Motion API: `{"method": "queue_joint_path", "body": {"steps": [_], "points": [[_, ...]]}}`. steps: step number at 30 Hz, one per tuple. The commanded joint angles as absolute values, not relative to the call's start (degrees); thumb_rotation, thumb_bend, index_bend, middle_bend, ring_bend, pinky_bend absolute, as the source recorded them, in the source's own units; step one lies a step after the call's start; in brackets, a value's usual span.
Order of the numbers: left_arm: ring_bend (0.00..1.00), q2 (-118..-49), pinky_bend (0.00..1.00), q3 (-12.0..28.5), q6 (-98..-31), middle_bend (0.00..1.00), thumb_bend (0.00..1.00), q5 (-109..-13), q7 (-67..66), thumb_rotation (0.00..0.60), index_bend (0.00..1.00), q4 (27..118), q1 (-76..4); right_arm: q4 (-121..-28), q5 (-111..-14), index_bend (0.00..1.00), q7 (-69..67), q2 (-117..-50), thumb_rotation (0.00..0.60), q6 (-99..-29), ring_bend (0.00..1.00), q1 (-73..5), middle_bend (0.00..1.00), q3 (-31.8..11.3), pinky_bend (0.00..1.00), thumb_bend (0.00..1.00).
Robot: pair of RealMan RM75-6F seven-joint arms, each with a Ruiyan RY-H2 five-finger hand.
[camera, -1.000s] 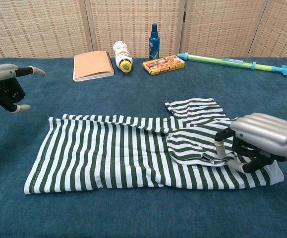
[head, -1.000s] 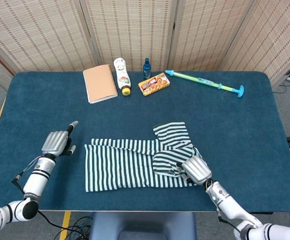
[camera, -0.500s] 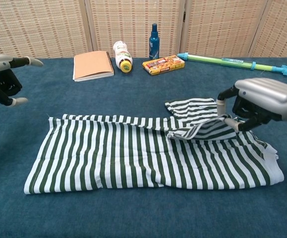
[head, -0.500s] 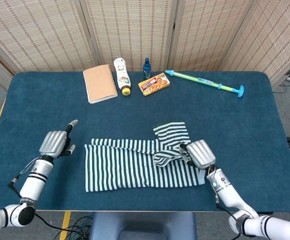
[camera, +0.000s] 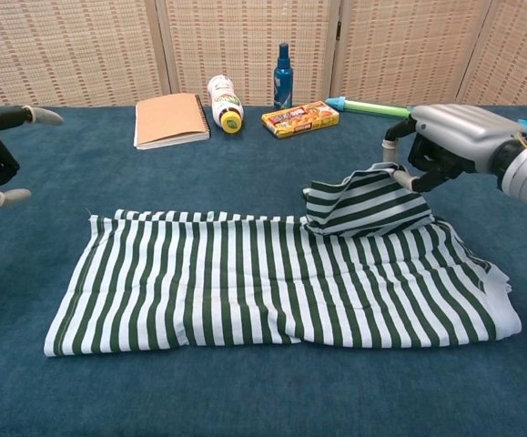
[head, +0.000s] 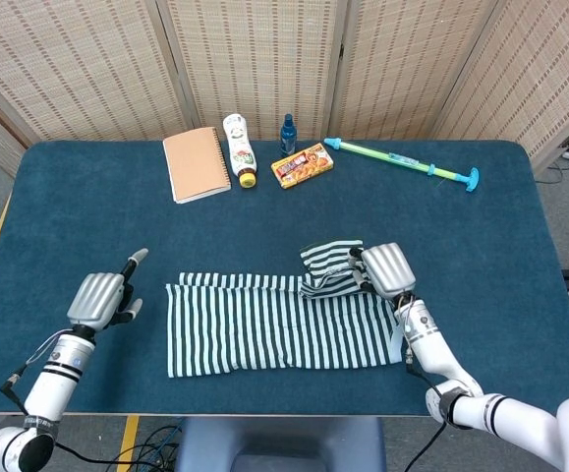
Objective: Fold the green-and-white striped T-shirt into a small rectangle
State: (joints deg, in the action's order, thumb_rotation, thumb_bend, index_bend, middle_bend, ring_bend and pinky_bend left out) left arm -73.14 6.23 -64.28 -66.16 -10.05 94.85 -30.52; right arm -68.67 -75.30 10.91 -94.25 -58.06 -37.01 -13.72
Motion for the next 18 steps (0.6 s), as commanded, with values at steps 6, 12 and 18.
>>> {"method": "queue_joint_path", "body": {"steps": [6,12,18], "points": [[0.87,-72.08,1.00,5.36,-65.37,0.87,0.41,-67.88,-8.53,0.600,0.00,95.64,-28.66,-63.10,-72.63,0.48,12.52,-97.38,0.600,-55.00,1.00,-41.14,0.97,-15.80,1.00,0.45],[0.87,-71.69,1.00,4.88,-65.41,0.87,0.41,-68.62,-7.82,0.600,0.00,95.83,-27.70,-59.03,-70.77,0.48,14.02,-99.64,0.600,-53.40,1.00,-43.54,0.97,-16.67,1.00,0.45],[0.87,-71.66,1.00,4.67,-65.18,0.87,0.41,-69.07,-7.29,0.600,0.00,95.67,-27.09,-55.15,-69.23,0.48,14.63,-101.32,0.600,-51.73,1.00,-45.39,0.97,-17.09,1.00,0.45]]}}
